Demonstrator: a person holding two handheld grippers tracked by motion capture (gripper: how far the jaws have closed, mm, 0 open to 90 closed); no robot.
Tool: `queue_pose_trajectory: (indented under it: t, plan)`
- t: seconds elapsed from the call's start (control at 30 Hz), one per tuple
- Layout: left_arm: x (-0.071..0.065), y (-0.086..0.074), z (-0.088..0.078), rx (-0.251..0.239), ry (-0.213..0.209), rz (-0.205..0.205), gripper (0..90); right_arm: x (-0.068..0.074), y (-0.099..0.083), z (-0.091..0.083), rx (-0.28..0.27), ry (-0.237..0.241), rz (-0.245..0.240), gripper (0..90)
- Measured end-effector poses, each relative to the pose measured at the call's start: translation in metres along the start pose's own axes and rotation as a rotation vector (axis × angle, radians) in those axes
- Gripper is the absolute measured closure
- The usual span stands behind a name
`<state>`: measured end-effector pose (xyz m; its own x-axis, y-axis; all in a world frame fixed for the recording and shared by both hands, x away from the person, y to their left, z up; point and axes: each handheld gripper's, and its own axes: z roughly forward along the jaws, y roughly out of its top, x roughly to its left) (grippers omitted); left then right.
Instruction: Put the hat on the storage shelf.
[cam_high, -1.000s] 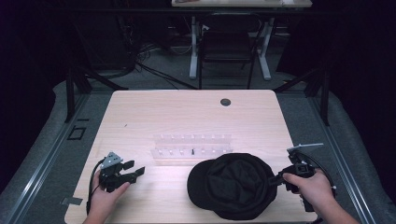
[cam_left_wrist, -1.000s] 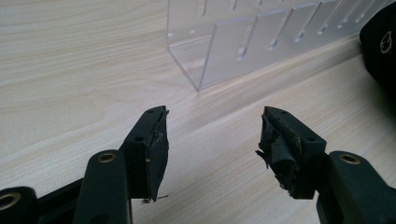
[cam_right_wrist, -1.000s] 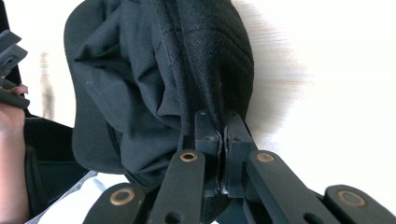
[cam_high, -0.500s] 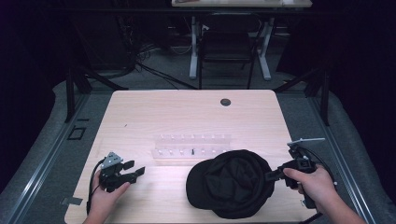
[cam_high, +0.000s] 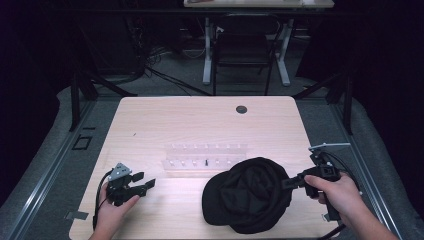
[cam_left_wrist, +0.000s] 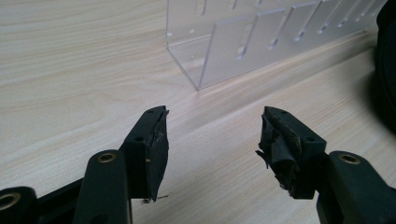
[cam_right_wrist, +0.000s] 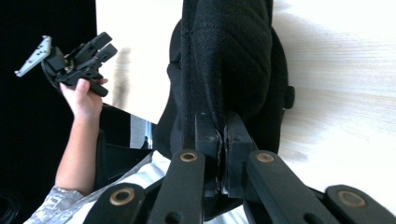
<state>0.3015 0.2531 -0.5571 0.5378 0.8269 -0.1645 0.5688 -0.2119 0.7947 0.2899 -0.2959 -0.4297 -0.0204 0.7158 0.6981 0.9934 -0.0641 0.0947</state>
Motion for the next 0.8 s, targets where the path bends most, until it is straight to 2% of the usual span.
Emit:
queue_pose_trajectory:
  t: [0.07, 0.1, 0.17, 0.23, 0.6, 0.67, 0.7, 0.73, 0.77, 0.8]
  plan:
    - [0.000, 0.000, 0.000, 0.001, 0.000, -0.001, 41.9, 0.001, 0.000, -0.001, 0.008, 0.003, -0.011, 87.4]
    - [0.000, 0.000, 0.000, 0.001, 0.000, 0.000, 41.9, 0.004, 0.000, -0.002, 0.003, 0.029, -0.008, 87.5]
    - [0.000, 0.000, 0.000, 0.001, 0.001, 0.000, 41.9, 0.005, 0.000, -0.003, 0.004, 0.030, -0.009, 87.5]
    - [0.000, 0.000, 0.000, 0.005, 0.002, 0.003, 41.9, 0.008, 0.000, -0.006, -0.009, 0.055, -0.015, 87.6]
    - [0.001, -0.002, 0.001, 0.010, 0.007, -0.002, 41.8, 0.016, 0.002, -0.012, -0.012, 0.084, -0.041, 87.6]
    - [0.000, -0.002, 0.001, 0.010, 0.008, -0.003, 41.8, 0.022, 0.002, -0.010, -0.052, 0.109, -0.018, 87.7]
    - [0.000, -0.002, 0.000, 0.012, 0.006, 0.001, 41.8, 0.022, 0.002, -0.010, -0.052, 0.109, -0.018, 87.7]
    - [-0.001, -0.002, 0.001, 0.011, 0.006, -0.003, 41.8, 0.021, 0.003, -0.013, -0.013, 0.104, -0.052, 87.7]
    - [-0.001, -0.001, 0.002, 0.011, 0.005, -0.001, 41.8, 0.023, 0.003, -0.013, -0.020, 0.126, -0.058, 87.7]
    - [-0.001, -0.001, 0.002, 0.011, 0.005, -0.001, 41.8, 0.023, 0.003, -0.013, -0.020, 0.126, -0.058, 87.7]
